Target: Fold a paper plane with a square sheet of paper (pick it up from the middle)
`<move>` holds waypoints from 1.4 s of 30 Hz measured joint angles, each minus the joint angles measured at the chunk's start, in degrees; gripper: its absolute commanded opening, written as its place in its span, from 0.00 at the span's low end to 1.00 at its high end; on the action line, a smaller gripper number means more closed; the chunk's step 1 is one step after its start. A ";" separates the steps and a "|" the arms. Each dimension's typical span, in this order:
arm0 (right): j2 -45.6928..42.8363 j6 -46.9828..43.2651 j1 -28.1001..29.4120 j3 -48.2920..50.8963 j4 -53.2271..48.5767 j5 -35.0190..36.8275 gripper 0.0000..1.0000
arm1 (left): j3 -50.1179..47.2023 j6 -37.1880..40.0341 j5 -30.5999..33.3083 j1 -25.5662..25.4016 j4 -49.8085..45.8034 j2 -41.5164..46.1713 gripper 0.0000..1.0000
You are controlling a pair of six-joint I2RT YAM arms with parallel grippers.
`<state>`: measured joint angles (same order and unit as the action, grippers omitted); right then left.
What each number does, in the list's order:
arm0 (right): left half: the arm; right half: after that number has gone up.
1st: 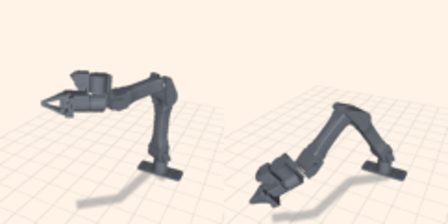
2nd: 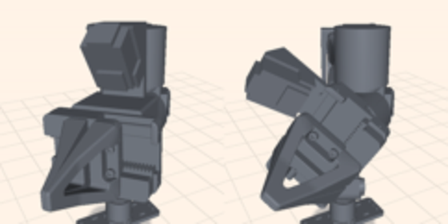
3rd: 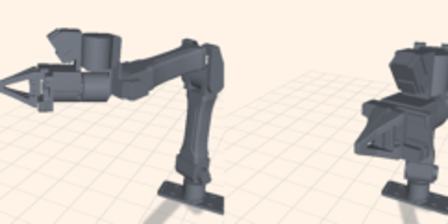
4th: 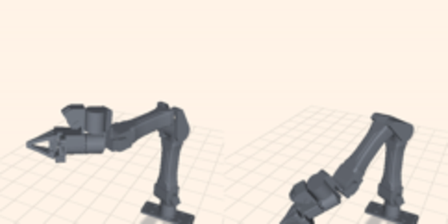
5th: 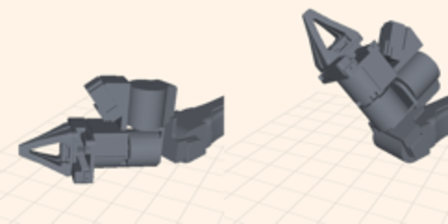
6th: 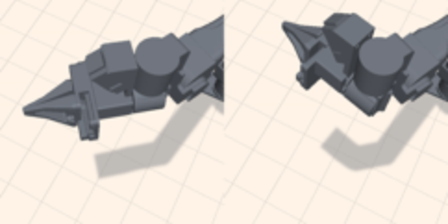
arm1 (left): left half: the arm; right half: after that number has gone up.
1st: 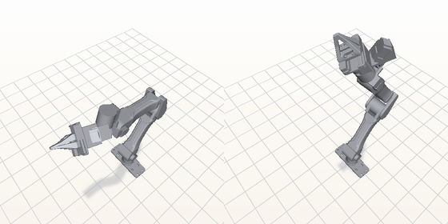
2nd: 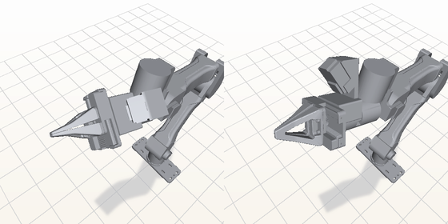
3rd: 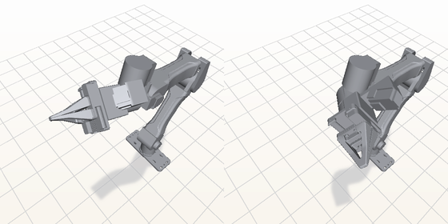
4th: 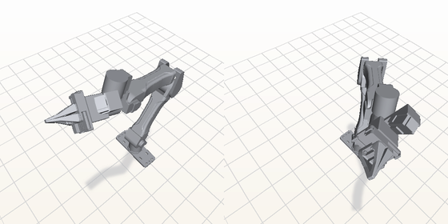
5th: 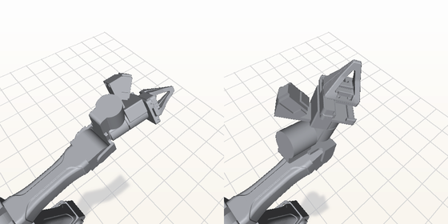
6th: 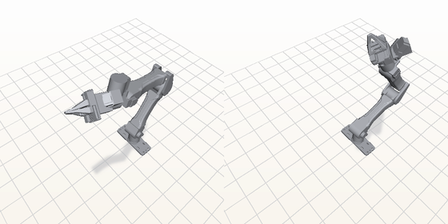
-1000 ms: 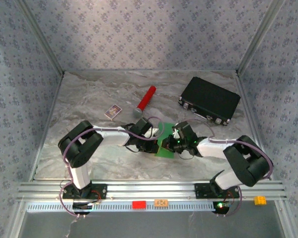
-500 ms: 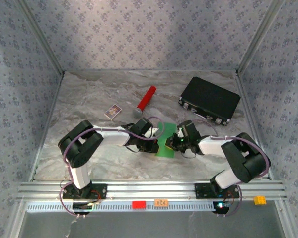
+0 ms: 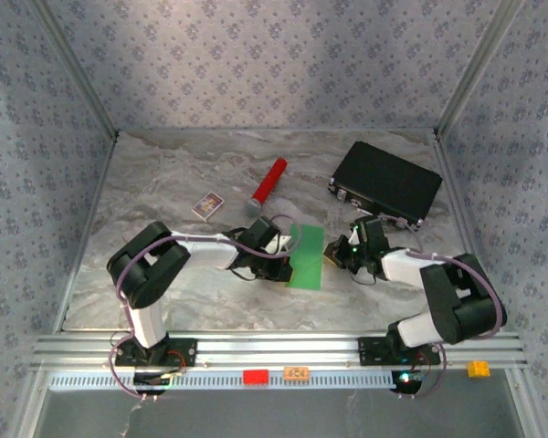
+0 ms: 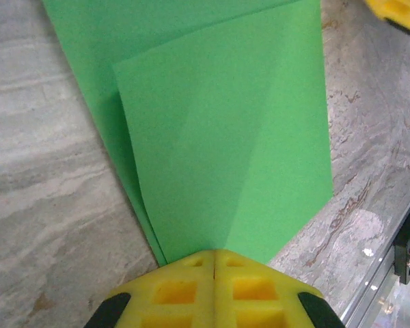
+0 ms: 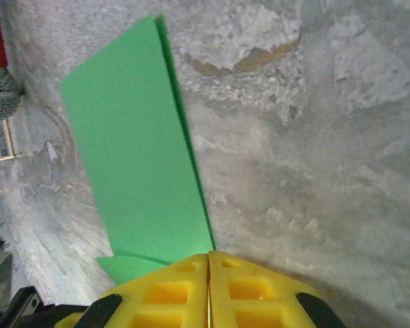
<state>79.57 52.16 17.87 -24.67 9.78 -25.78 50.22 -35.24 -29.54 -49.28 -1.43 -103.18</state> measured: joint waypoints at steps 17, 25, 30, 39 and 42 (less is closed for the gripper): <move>-20.59 0.13 8.11 4.28 -14.62 4.61 0.22 | 6.47 -0.04 4.07 -1.55 -8.57 6.03 0.12; -20.72 2.45 11.61 4.39 -15.06 6.91 0.25 | 13.77 4.50 4.20 0.17 -12.11 0.72 0.08; -20.72 3.32 12.96 4.39 -15.19 7.15 0.29 | 13.81 5.79 4.35 0.17 -13.57 -3.37 0.06; -20.63 5.22 15.26 4.39 -15.67 7.10 0.43 | 13.27 6.25 4.24 0.17 -12.94 -6.19 0.02; -19.65 5.75 16.35 4.37 -16.04 7.15 0.45 | 11.74 5.70 3.32 0.44 -10.62 -5.86 0.02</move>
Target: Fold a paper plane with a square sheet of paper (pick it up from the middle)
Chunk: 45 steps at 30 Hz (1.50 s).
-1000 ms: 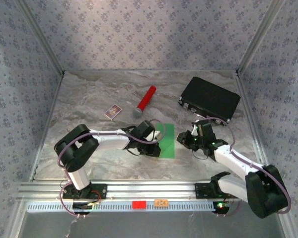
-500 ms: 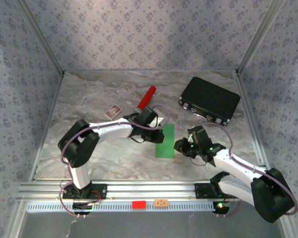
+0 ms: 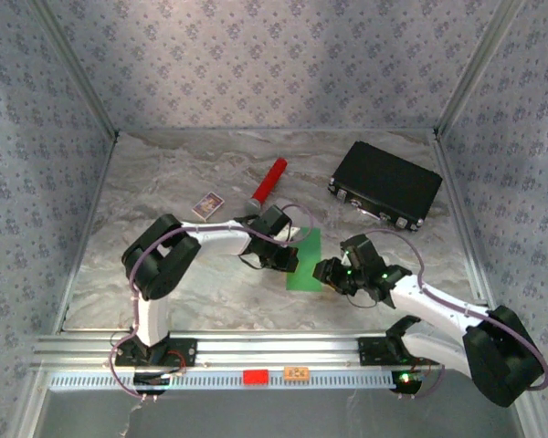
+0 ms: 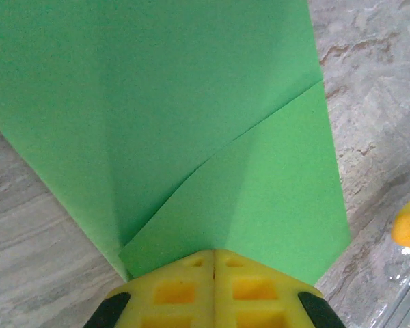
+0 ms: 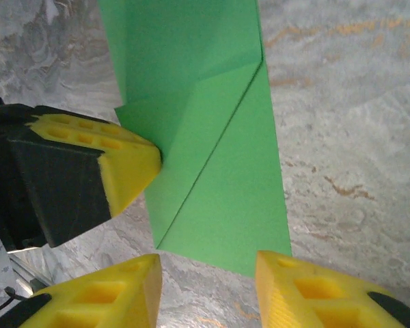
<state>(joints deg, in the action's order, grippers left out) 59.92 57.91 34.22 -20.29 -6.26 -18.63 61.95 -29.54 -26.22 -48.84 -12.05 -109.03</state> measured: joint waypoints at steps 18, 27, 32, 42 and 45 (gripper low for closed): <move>8.50 1.22 2.86 -2.93 -0.81 0.02 0.43 | -2.56 -1.64 -0.35 0.09 3.72 1.07 0.01; 10.25 1.25 1.79 -3.26 5.49 -0.17 0.46 | -2.56 -2.03 -0.33 -0.02 3.69 1.16 0.01; 12.35 1.22 -0.26 -3.87 8.09 -0.20 0.47 | -2.56 -2.08 -0.33 -0.02 3.72 1.16 0.01; 15.54 1.25 -3.34 -3.87 12.61 -1.70 0.44 | -3.04 -2.95 -0.35 -0.07 3.78 1.53 0.01; 15.96 1.27 -4.02 -3.87 13.77 -1.79 0.41 | -3.30 -3.10 -0.33 -0.15 3.76 1.79 0.01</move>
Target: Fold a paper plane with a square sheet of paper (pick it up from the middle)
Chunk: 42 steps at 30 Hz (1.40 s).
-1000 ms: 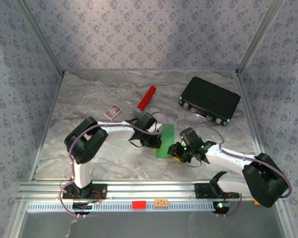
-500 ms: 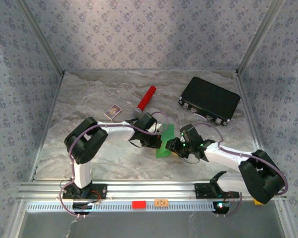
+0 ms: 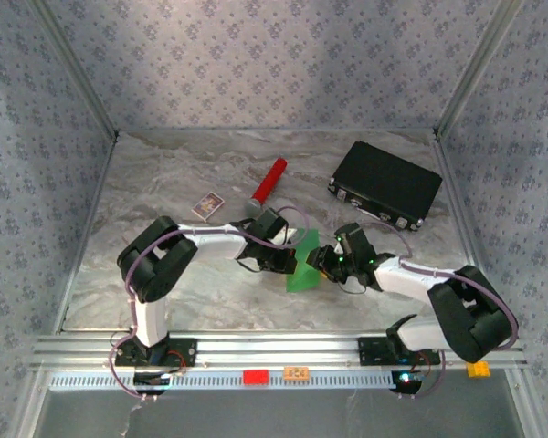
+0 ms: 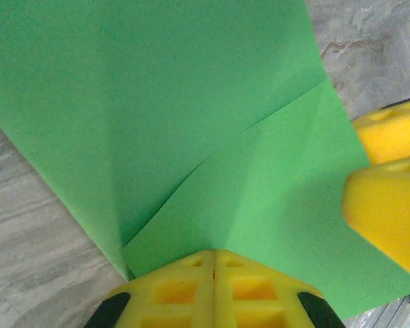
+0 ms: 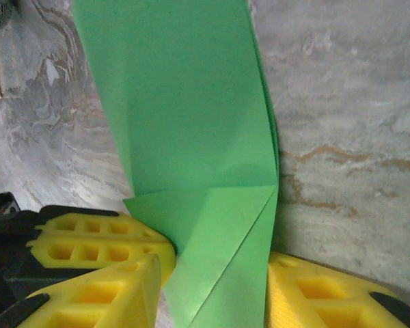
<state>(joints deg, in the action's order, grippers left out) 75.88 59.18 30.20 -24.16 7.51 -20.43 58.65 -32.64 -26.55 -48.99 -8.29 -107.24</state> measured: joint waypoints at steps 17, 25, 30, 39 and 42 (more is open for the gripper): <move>1.31 0.42 -2.10 2.69 5.86 -1.49 0.29 | -0.20 -0.48 -0.07 -0.13 0.42 0.00 0.01; 2.40 0.39 -2.47 2.91 8.46 -1.90 0.25 | -0.72 -0.72 -0.31 -0.13 0.87 0.31 0.01; 3.10 0.39 -2.78 2.93 9.64 -2.10 0.21 | -0.74 -1.05 -0.37 -0.13 0.87 0.33 0.01; 4.48 0.37 -3.72 2.93 10.86 -2.97 0.16 | -1.18 -1.11 -0.46 -0.15 0.98 0.66 0.02; 5.03 0.33 -3.72 2.93 11.23 -3.04 0.13 | -1.22 -1.14 -0.46 -0.15 1.01 0.66 0.03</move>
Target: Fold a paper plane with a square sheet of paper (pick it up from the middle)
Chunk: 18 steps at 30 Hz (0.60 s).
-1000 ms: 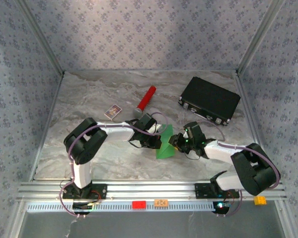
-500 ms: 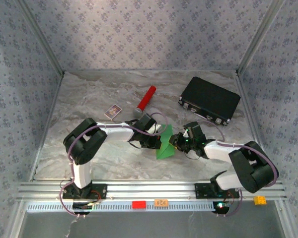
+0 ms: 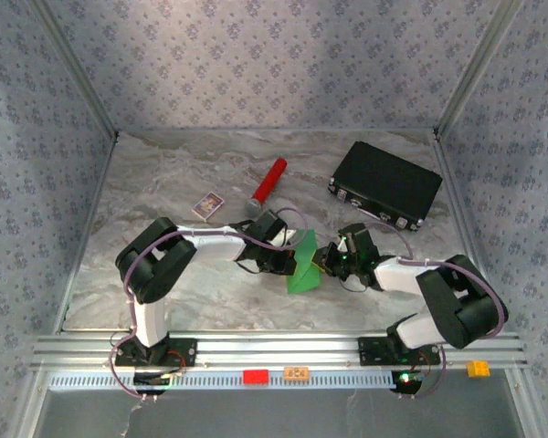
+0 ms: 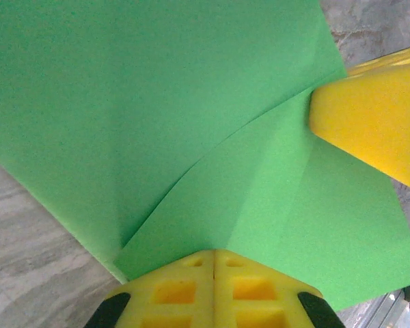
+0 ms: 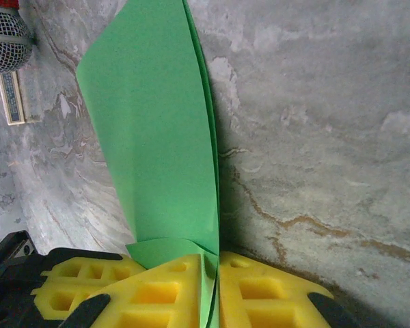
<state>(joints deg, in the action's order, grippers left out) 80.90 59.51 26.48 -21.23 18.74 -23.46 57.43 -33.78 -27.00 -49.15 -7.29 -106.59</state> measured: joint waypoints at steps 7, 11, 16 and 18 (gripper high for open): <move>0.57 -0.22 -0.26 0.15 1.20 -0.94 0.09 | -1.05 -0.48 0.02 0.00 0.04 1.18 0.10; -0.39 -0.85 -0.37 0.15 0.20 -0.85 0.07 | -2.27 -0.90 0.57 -0.04 -0.02 3.50 0.13; -8.13 -4.07 -0.33 -0.48 -8.59 1.77 0.06 | -4.61 -1.49 4.17 -0.04 -0.37 10.93 0.20; -12.09 -6.25 0.13 -2.32 -14.38 4.00 0.06 | -5.70 -1.68 6.40 0.00 -0.42 14.84 0.23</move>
<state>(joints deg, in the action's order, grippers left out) 68.82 53.25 26.61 -23.55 4.36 -19.46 51.72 -35.46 -20.60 -49.15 -7.70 -91.74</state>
